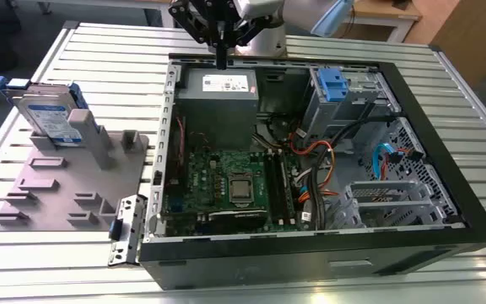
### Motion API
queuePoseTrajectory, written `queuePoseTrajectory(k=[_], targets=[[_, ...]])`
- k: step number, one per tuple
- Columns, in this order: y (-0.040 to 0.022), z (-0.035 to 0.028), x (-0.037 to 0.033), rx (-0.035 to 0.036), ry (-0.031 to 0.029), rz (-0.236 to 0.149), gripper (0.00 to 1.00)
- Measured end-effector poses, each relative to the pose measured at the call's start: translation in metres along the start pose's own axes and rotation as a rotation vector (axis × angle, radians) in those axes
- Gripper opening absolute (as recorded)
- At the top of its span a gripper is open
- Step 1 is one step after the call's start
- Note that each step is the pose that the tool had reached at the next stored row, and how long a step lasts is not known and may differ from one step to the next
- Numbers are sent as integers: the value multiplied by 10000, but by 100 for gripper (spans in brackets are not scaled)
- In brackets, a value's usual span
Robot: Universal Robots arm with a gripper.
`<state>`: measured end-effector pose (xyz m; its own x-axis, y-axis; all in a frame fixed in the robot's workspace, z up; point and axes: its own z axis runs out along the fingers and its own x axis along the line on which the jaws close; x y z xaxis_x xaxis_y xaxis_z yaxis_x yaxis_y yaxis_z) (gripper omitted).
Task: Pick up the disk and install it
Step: 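Reach for the disk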
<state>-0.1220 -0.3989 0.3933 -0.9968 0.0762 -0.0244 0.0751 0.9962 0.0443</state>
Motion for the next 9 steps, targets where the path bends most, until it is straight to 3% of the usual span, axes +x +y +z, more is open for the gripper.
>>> queuePoseTrajectory(k=[9], targets=[[0,0,4,0,0,1,11]])
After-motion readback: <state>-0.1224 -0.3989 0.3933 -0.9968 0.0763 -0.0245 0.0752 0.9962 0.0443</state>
